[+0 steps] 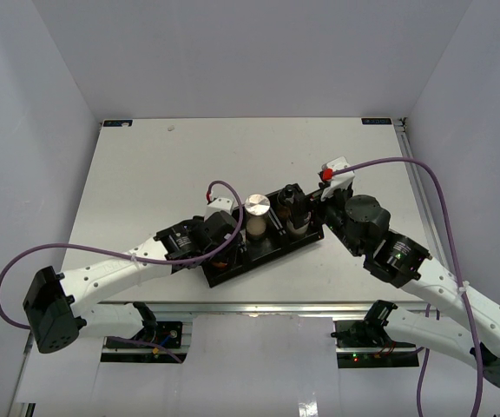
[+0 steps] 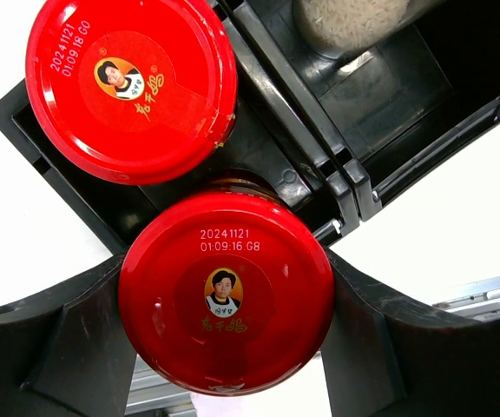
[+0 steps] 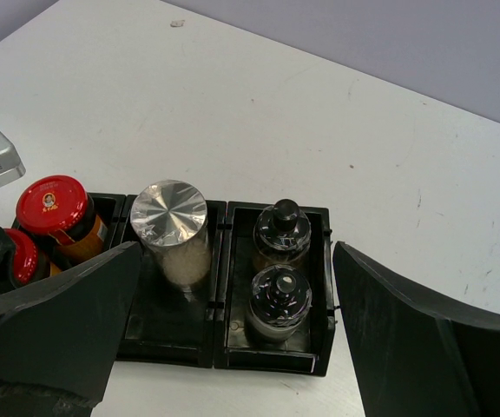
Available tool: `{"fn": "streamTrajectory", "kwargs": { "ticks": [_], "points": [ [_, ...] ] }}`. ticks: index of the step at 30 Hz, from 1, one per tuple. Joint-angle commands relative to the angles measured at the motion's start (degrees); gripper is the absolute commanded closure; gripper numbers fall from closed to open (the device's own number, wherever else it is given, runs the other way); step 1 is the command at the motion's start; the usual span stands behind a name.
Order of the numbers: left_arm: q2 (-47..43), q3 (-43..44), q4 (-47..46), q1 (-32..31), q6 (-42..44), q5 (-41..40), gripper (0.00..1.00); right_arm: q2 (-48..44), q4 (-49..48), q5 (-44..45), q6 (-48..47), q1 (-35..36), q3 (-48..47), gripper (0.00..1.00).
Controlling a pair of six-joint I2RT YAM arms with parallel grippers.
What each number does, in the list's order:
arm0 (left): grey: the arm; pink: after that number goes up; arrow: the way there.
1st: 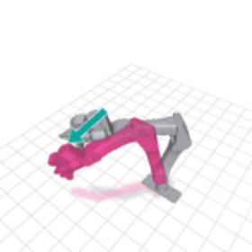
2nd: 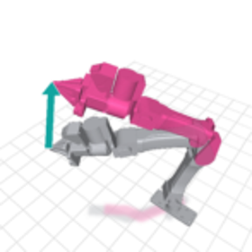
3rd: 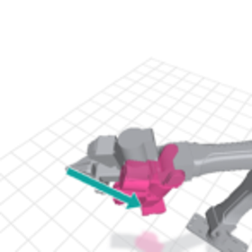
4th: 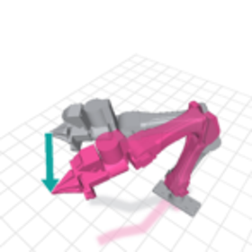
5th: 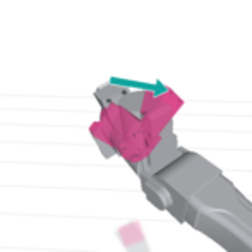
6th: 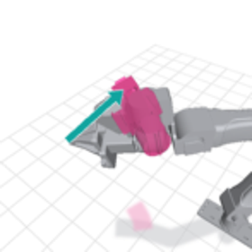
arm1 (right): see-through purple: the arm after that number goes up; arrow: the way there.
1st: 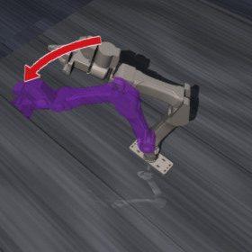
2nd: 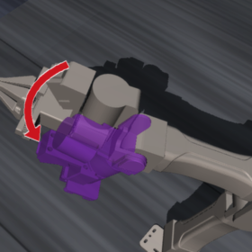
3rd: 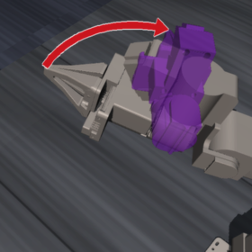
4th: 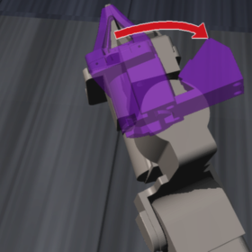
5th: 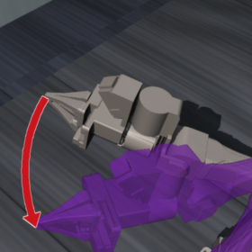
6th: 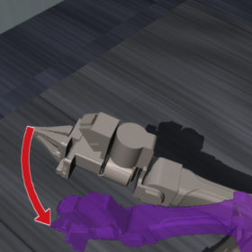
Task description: Organize the condiment bottles
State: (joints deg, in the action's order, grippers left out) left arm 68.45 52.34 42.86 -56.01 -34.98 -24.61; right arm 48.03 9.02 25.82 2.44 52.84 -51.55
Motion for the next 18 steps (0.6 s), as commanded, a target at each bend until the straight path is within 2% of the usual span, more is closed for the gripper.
{"fn": "streamTrajectory", "kwargs": {
  "ticks": [1,4,9,18],
  "points": [
    [-3.29,-0.16,-5.89,-0.33,-0.51,-3.03,1.00,-0.39,-2.50,1.07,-0.42,-0.27,0.30,0.02],
    [-3.39,-0.60,-6.35,-0.33,-0.49,-2.87,0.93,-0.30,-2.53,1.09,-0.42,-0.26,0.33,0.03],
    [-3.00,-1.26,-6.67,-0.33,-0.35,-2.69,0.51,-0.30,-2.78,1.10,-0.30,-0.23,0.63,0.03],
    [-2.86,-2.15,-7.04,-0.33,-0.61,-1.58,0.35,-0.66,-2.60,0.98,-0.33,-0.28,0.58,0.03]
  ]
}}
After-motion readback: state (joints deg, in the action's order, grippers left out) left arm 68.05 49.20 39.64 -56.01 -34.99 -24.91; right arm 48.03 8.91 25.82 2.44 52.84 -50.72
